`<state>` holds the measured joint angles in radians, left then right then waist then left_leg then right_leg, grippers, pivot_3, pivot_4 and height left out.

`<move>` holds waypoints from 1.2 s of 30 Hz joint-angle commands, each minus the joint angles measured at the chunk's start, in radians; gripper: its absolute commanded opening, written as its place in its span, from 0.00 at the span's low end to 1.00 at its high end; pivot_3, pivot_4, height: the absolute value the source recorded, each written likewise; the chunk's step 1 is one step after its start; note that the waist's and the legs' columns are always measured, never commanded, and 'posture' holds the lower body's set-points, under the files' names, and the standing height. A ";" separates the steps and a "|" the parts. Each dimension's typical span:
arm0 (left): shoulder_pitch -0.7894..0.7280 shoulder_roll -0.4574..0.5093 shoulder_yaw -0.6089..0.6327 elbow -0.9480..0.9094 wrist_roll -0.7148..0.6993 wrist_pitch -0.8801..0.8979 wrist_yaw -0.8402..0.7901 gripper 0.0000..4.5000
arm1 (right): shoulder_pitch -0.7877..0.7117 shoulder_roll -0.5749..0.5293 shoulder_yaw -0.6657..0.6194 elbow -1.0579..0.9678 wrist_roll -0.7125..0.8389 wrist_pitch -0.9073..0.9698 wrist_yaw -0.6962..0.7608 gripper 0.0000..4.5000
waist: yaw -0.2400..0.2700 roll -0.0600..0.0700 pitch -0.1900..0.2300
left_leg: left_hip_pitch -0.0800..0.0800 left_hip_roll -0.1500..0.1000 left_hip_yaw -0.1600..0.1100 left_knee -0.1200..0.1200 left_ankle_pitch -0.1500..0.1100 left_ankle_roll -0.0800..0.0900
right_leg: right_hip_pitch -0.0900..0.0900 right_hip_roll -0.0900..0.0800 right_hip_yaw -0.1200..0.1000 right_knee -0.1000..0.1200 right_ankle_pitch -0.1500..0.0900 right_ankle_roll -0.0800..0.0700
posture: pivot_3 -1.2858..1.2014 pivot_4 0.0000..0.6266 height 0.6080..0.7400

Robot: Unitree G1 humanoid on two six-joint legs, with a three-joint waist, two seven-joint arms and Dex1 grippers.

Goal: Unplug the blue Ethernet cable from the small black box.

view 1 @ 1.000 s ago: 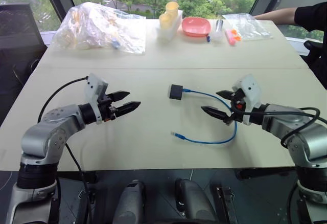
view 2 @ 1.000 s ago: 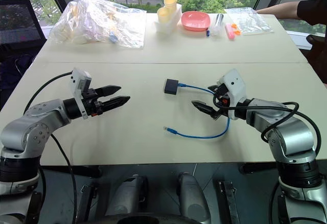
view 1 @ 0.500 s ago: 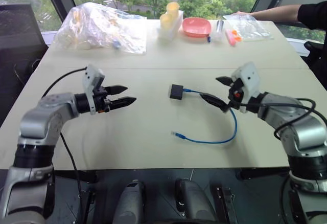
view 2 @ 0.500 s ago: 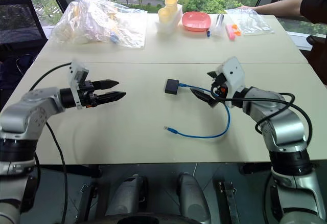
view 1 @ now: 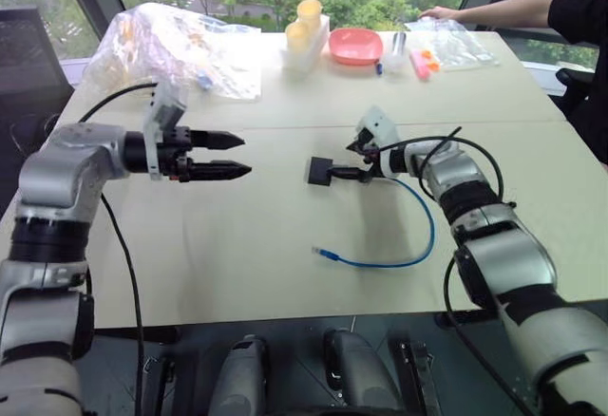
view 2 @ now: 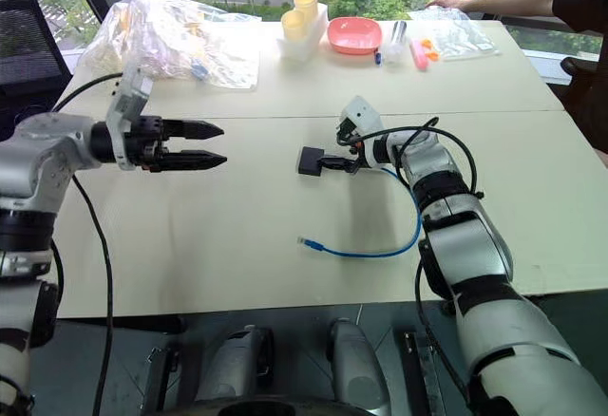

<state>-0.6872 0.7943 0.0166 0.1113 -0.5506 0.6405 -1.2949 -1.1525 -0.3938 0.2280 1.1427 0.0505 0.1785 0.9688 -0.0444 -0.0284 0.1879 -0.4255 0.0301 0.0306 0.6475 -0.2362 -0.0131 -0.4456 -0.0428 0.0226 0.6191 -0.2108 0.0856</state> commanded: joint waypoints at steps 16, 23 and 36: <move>0.164 0.039 0.150 -0.253 -0.104 0.100 0.174 0.79 | -0.029 0.033 -0.112 0.181 -0.114 -0.100 -0.023 0.94 | -0.002 0.000 0.000 | 0.009 -0.001 0.001 0.003 0.001 -0.002 | 0.004 0.000 0.001 0.011 0.000 -0.001 | 0.52 0.24 1.00; 0.123 0.026 0.104 -0.204 -0.079 0.074 0.165 0.79 | -0.009 0.071 -0.127 0.191 -0.146 -0.125 -0.067 0.24 | -0.003 0.000 0.000 | 0.011 -0.001 0.002 0.002 0.001 -0.002 | 0.005 0.000 0.002 0.011 0.000 -0.001 | 0.52 0.24 1.00; -0.243 -0.147 0.139 0.445 -0.103 0.022 0.035 0.79 | 0.039 -0.052 0.003 -0.220 -0.360 -0.668 -0.434 0.01 | -0.001 0.000 0.000 | 0.008 -0.004 0.001 0.003 0.003 -0.005 | 0.003 -0.002 0.002 0.011 0.000 0.000 | 0.52 0.24 1.00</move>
<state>-0.8846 0.6567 0.1537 0.4792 -0.6708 0.7010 -1.2168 -1.1048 -0.4444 0.2565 1.0568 -0.3372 -0.4308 0.5474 -0.0451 -0.0281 0.1882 -0.4171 0.0264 0.0318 0.6508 -0.2330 -0.0182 -0.4425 -0.0444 0.0245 0.6301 -0.2109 0.0856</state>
